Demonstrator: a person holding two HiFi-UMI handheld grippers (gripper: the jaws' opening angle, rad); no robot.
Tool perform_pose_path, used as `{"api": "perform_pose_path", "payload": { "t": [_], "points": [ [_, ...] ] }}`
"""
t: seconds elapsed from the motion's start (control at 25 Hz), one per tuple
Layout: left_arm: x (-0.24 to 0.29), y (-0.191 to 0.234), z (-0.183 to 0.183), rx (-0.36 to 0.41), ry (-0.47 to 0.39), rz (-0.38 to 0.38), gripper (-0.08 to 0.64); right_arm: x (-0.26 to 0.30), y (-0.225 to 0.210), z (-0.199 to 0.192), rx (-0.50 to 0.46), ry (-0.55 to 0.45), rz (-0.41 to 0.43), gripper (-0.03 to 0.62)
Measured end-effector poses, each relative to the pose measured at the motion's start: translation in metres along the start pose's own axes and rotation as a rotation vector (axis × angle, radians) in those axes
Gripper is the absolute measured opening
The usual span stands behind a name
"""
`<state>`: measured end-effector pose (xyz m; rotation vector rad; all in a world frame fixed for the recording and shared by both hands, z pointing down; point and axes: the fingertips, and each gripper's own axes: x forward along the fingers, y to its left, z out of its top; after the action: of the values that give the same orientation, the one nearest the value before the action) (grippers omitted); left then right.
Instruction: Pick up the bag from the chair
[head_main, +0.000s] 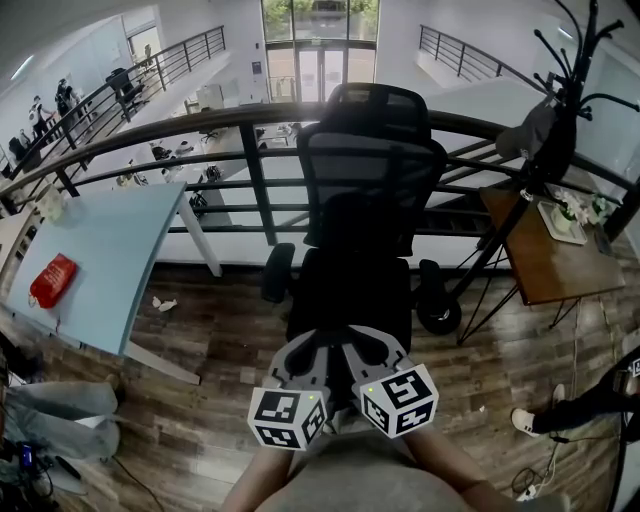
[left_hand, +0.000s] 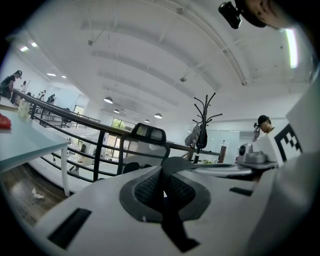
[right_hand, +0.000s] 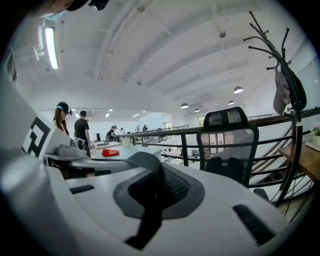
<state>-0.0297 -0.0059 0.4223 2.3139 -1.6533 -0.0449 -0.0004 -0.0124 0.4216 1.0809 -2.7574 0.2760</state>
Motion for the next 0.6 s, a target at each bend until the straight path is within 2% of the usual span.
{"api": "perform_pose_path", "payload": {
  "t": [0.6],
  "points": [
    [0.0032, 0.0039, 0.0046, 0.003, -0.004, -0.006, 0.005, 0.0060, -0.0006, 0.0031, -0.004, 0.003, 0.008, 0.003]
  ]
}}
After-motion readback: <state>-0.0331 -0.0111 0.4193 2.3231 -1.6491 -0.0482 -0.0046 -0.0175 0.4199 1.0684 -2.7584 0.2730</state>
